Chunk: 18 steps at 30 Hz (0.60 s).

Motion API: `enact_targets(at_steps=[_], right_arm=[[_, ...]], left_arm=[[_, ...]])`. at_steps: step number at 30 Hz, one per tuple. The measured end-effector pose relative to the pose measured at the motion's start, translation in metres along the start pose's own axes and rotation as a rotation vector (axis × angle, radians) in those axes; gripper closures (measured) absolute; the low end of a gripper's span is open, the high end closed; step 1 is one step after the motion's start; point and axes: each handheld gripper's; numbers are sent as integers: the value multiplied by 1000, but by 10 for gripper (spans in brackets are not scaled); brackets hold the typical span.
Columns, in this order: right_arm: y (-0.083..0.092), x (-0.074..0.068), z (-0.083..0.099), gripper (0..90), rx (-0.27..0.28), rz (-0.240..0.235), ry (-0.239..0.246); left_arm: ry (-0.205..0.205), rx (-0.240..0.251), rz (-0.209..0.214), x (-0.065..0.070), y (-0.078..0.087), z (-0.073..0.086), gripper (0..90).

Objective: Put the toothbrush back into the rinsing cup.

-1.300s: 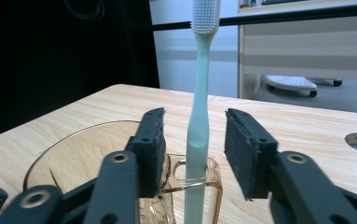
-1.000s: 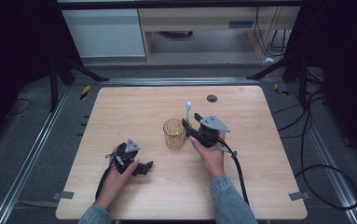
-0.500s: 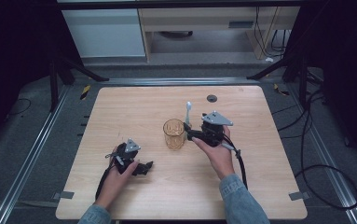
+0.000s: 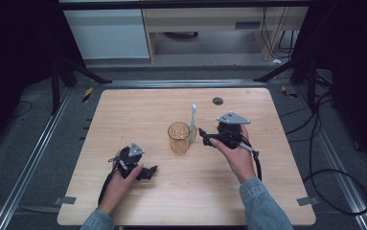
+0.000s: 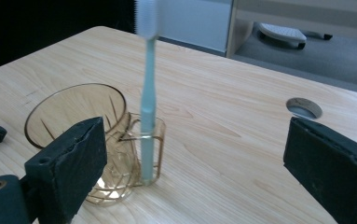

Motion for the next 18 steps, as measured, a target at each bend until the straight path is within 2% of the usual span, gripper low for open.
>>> enact_targets(at_steps=[7,18], right_arm=[[12,15,2,73,-41,35,7],[32,31,5,78,-92,57,38]], left_arm=[[0,0,0,0,0,0,0],[0,0,0,0,0,0,0]])
Point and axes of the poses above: each handheld gripper's, and its own axes: y roughly backward along the jaws, z roughly out of its underside, x roughly to its right, and after that the axes turned 1 degree about y, right-handed
